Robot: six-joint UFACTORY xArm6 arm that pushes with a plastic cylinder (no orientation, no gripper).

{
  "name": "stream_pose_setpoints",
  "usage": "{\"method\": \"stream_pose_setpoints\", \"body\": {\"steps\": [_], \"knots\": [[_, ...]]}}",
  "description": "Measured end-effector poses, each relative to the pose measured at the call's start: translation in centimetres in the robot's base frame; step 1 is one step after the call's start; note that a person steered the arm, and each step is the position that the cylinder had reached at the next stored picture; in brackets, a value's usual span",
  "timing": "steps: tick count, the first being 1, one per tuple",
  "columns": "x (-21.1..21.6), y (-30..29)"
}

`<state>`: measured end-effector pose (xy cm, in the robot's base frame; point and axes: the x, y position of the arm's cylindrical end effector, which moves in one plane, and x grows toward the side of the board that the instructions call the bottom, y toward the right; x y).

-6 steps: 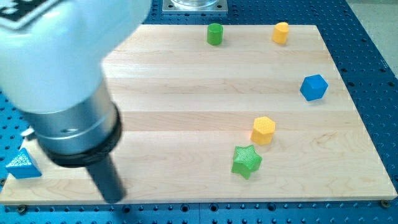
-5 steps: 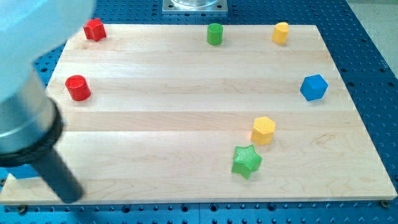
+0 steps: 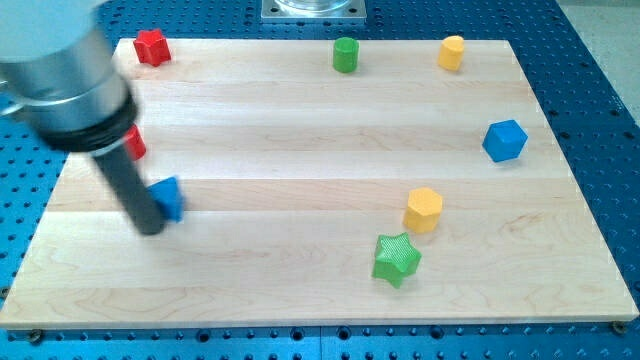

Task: Place the blue triangle to the center of the board

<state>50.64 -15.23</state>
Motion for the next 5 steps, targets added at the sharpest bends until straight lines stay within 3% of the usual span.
{"method": "stream_pose_setpoints", "body": {"steps": [2,4,5], "knots": [[-2.9,-1.9],[-4.7,14.2],[-4.8,8.3]]}}
